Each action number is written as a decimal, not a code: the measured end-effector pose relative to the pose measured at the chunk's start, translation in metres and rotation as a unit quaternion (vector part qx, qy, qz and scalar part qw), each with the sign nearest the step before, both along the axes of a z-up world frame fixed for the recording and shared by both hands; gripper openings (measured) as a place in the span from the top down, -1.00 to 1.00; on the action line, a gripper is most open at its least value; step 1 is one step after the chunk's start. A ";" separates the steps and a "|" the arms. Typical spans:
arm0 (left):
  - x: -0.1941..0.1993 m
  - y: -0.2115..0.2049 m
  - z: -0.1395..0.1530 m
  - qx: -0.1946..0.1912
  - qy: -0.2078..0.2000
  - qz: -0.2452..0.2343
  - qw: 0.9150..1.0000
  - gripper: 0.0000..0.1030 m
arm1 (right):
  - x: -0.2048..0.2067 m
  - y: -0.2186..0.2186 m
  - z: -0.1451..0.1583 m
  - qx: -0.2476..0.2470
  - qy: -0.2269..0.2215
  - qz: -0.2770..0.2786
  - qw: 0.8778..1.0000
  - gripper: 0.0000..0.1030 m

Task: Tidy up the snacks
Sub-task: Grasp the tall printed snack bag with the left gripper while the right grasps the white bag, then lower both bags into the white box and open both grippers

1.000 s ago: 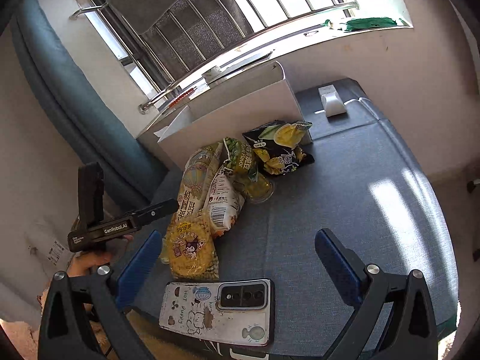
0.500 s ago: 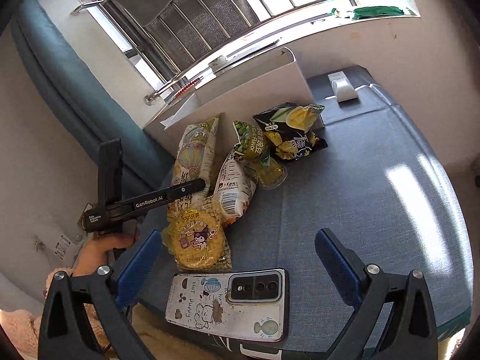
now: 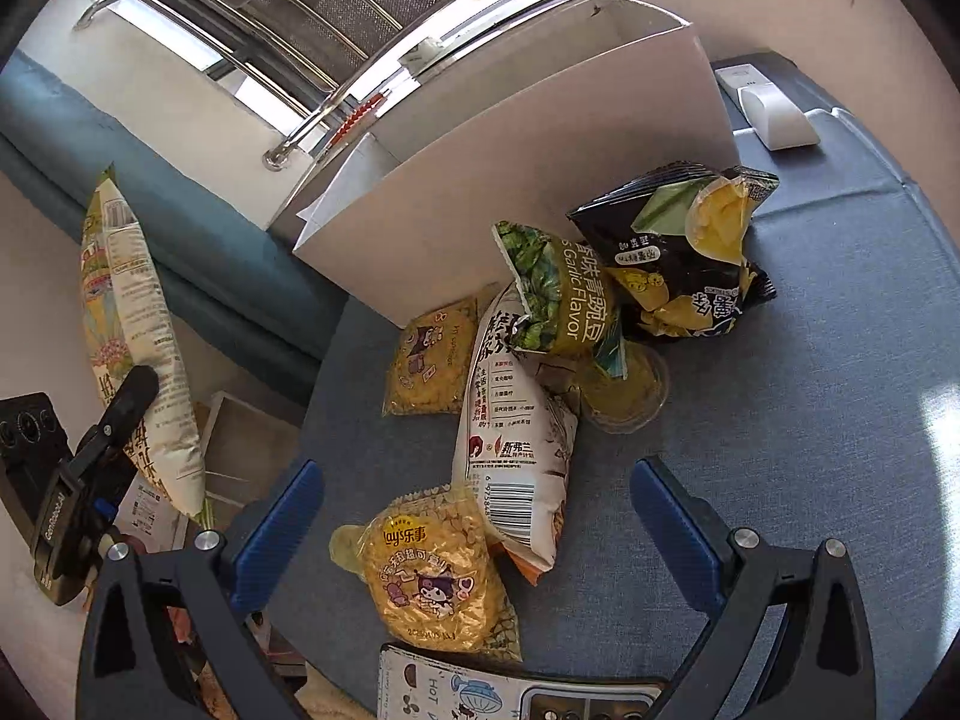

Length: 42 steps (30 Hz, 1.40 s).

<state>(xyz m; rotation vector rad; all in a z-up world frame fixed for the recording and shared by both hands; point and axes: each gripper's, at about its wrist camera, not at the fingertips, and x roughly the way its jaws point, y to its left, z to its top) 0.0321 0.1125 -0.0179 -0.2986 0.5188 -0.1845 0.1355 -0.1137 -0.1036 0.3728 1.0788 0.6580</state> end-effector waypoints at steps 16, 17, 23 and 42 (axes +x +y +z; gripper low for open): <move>-0.036 0.030 -0.025 -0.056 0.001 0.039 0.998 0.24 | 0.016 0.062 -0.006 -0.076 -0.022 0.051 0.996 0.21; -0.036 0.032 -0.026 -0.058 0.000 0.040 0.998 0.24 | 0.013 0.061 0.001 -0.075 -0.036 0.052 0.995 0.21; -0.031 0.030 -0.021 -0.063 -0.004 0.031 0.998 0.24 | -0.003 0.037 0.062 -0.017 -0.125 0.044 0.991 0.21; 0.215 0.017 0.033 -0.074 0.056 0.008 0.996 0.08 | 0.157 0.048 0.141 -0.073 -0.154 -0.001 0.985 0.09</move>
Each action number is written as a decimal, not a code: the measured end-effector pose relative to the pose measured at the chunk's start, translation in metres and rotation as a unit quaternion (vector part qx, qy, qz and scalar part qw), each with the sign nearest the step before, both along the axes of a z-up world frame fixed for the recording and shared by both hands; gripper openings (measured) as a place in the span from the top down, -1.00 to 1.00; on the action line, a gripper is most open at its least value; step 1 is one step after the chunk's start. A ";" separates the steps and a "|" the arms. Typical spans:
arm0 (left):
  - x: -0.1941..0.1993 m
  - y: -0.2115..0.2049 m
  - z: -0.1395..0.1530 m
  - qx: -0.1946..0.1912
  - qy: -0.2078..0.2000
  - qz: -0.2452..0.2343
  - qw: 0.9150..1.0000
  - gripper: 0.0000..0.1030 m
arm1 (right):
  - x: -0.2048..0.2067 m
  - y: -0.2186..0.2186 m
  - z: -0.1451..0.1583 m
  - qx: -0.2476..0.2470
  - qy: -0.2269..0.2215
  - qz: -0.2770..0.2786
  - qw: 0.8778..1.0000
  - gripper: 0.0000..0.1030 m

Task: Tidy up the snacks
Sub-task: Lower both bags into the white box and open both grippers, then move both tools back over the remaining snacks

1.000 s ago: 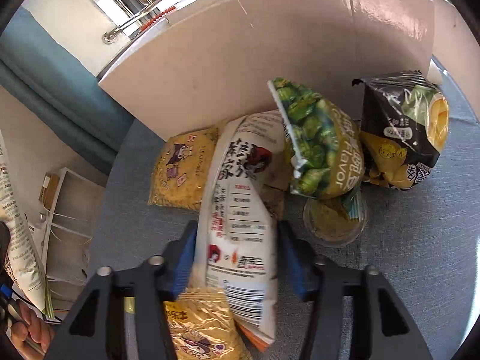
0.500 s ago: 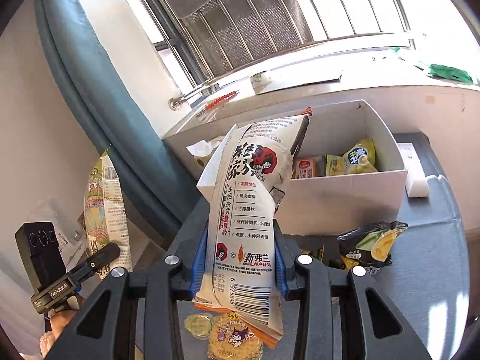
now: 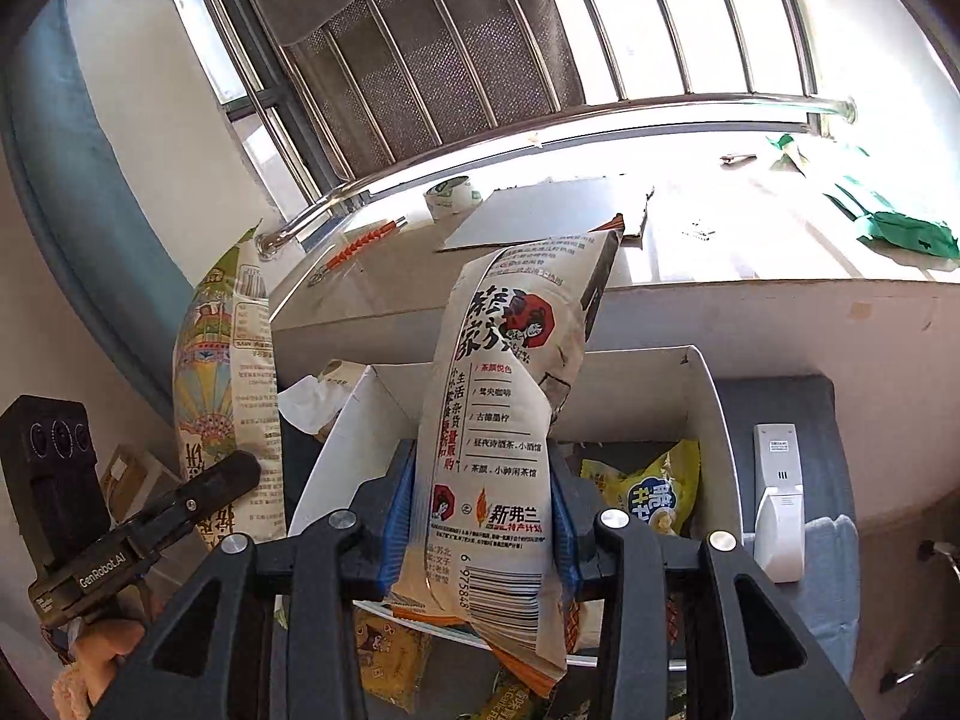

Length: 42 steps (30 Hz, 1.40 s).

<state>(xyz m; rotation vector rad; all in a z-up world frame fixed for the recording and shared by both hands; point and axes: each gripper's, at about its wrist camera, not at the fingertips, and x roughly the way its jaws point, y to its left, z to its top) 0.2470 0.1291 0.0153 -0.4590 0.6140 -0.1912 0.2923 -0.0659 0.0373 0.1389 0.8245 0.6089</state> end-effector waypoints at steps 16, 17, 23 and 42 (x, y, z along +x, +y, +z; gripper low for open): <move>-0.022 0.004 -0.008 0.087 0.051 0.032 0.994 -1.00 | -0.034 -0.013 -0.001 -0.011 -0.040 -0.011 0.999 -1.00; -0.032 0.002 -0.006 0.094 0.043 0.027 0.994 -1.00 | -0.042 -0.013 0.000 -0.013 -0.045 -0.004 0.999 -1.00; -0.101 -0.022 -0.007 0.118 0.017 -0.005 0.993 -1.00 | -0.114 -0.030 -0.004 -0.025 -0.075 0.027 0.997 -1.00; -0.234 -0.073 -0.113 0.152 0.083 -0.037 0.984 -1.00 | -0.256 -0.118 -0.123 0.000 0.033 -0.038 0.999 -1.00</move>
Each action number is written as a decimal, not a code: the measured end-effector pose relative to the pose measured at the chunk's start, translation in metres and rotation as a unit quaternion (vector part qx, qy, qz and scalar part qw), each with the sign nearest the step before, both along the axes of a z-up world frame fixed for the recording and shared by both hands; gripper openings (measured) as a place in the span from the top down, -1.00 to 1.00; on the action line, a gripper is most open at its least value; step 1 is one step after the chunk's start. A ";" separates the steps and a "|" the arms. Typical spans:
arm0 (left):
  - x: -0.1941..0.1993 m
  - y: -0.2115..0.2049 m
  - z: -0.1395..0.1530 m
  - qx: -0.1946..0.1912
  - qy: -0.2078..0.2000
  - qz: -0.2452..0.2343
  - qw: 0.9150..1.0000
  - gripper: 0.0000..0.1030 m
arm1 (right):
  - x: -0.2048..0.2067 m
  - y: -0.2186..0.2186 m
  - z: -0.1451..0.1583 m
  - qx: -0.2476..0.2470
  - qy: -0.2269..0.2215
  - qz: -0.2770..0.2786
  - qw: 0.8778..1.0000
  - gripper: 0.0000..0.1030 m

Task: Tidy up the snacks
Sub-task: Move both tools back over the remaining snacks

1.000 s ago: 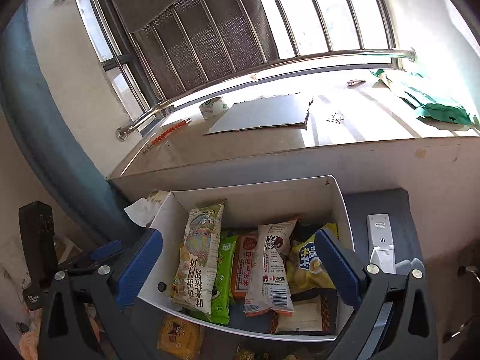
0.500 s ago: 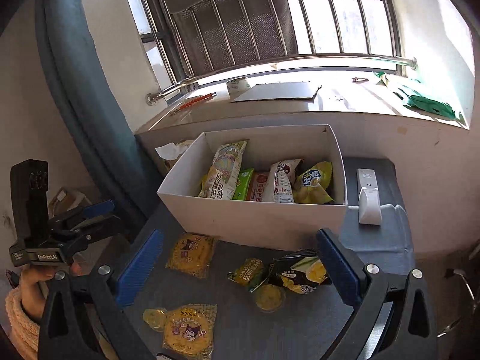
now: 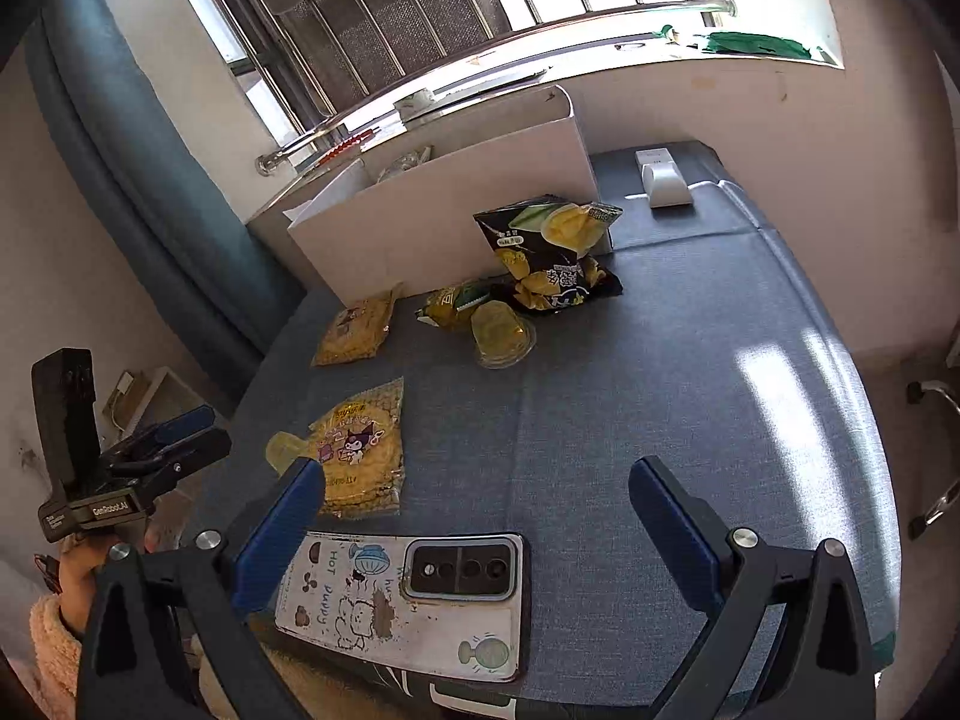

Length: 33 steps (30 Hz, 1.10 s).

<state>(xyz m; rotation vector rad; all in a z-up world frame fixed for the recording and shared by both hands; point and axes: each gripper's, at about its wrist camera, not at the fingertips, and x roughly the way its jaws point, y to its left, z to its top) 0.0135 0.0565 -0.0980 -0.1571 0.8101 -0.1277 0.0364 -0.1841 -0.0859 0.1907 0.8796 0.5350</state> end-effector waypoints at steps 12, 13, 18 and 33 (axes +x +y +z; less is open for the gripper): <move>0.017 -0.004 -0.039 0.043 0.048 -0.004 0.998 -0.75 | -0.005 0.007 -0.004 -0.008 0.003 0.004 1.000 -1.00; 0.018 -0.005 -0.041 0.043 0.049 -0.009 0.998 -0.52 | -0.005 0.008 -0.005 -0.008 0.006 0.005 1.000 -1.00; 0.020 -0.008 -0.040 0.038 0.036 -0.026 0.998 0.22 | -0.006 0.013 -0.007 -0.012 0.007 0.010 1.000 -1.00; -0.006 -0.002 0.007 -0.020 -0.040 -0.026 0.999 0.23 | 0.031 0.016 0.001 -0.021 -0.019 -0.012 1.000 -1.00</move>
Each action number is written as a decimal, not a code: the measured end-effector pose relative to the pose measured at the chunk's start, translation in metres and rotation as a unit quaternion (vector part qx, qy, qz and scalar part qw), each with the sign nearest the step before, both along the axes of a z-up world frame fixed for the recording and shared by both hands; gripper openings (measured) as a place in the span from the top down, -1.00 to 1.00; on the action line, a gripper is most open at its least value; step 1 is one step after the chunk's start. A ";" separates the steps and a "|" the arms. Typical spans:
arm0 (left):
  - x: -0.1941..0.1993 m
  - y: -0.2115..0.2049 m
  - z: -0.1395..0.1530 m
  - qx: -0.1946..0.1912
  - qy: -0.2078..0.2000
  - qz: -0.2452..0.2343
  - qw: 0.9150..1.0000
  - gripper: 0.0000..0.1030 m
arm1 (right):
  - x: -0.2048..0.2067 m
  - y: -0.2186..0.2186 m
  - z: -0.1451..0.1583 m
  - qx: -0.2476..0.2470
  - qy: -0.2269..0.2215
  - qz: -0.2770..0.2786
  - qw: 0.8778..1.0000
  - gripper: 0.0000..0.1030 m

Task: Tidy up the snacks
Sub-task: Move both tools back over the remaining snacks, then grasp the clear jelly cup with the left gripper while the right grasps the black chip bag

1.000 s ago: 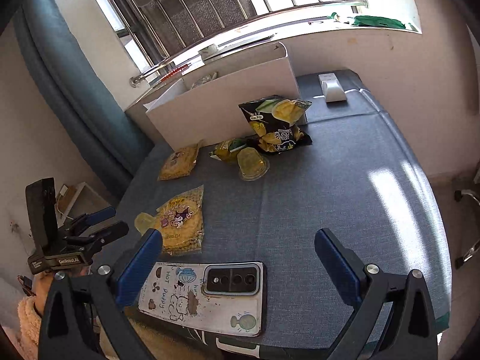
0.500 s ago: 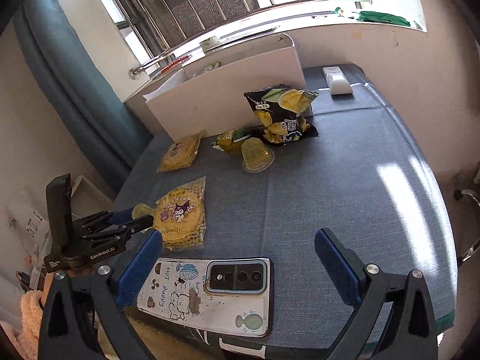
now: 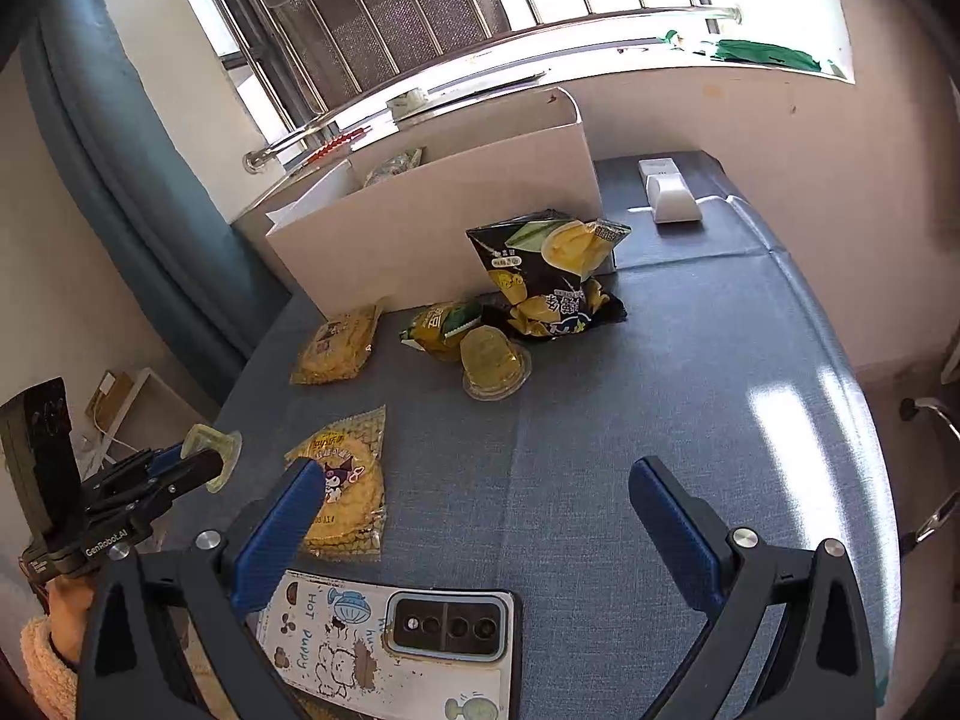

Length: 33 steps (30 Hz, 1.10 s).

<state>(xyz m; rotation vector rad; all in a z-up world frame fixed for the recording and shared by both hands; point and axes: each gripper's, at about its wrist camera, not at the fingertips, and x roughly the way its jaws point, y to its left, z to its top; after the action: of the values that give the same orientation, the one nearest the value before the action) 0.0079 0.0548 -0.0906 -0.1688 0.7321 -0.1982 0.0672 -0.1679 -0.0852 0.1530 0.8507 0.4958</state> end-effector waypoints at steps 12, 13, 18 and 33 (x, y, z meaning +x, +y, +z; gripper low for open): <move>0.001 -0.001 0.025 -0.010 -0.028 -0.006 1.000 0.23 | 0.118 0.030 -0.014 -0.050 0.011 -0.010 0.999 -1.00; 0.001 -0.001 0.024 -0.009 -0.027 -0.004 1.000 0.23 | 0.123 0.032 -0.017 -0.053 0.011 -0.012 0.998 -1.00; 0.004 0.005 0.023 -0.016 -0.021 0.000 1.000 0.23 | 0.136 0.042 -0.027 -0.048 0.020 0.000 0.999 -1.00; 0.034 0.000 0.057 -0.013 -0.058 -0.021 0.998 0.23 | 0.112 0.010 0.054 0.128 -0.036 0.030 0.991 0.15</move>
<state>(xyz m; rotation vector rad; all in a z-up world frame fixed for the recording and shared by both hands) 0.0421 0.0547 -0.0331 -0.1645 0.6174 -0.2560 0.1791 -0.1574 -0.0313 0.3443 0.7212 0.6620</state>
